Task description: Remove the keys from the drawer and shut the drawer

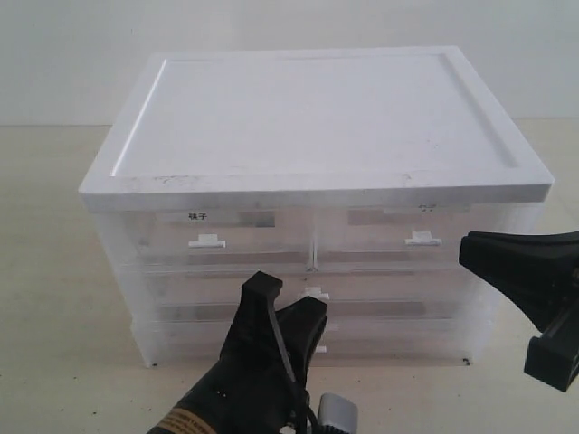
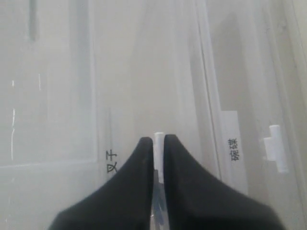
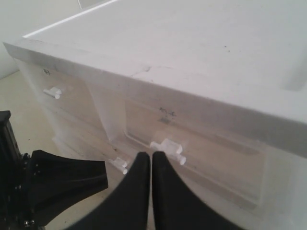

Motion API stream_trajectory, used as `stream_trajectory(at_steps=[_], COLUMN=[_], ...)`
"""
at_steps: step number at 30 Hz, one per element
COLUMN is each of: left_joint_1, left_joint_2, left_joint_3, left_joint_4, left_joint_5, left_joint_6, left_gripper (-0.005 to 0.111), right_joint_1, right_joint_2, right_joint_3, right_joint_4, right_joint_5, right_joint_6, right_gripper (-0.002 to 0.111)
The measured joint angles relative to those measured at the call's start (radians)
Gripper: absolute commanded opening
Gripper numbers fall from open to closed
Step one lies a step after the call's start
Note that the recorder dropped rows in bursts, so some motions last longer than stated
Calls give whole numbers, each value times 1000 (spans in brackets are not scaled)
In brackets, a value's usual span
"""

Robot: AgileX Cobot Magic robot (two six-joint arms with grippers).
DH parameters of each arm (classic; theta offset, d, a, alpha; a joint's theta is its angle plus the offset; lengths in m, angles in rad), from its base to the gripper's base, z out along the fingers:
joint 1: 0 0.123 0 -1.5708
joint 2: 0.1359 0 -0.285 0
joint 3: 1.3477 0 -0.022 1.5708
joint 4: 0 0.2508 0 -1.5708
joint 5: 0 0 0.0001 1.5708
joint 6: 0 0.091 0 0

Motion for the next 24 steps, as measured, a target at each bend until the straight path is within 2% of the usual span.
stream_trajectory(at_steps=[5, 11, 12, 21, 24], left_joint_1=[37, 65, 73, 119, 132], left_joint_2=[0, 0, 0, 0, 0], left_joint_3=[0, 2, 2, 2, 2], left_joint_4=[27, 74, 78, 140, 158], left_joint_5=[0, 6, 16, 44, 47], left_joint_6=[-29, -43, -48, -70, -70], left_gripper=[8, 38, 39, 38, 25], right_joint_1=[0, 0, 0, 0, 0], right_joint_2=[0, 0, 0, 0, 0], right_joint_3=[0, 0, 0, 0, 0], right_joint_4=[0, 0, 0, 0, 0], right_joint_5=[0, 0, 0, 0, 0], right_joint_6=[0, 0, 0, 0, 0], right_gripper=[0, 0, 0, 0, 0])
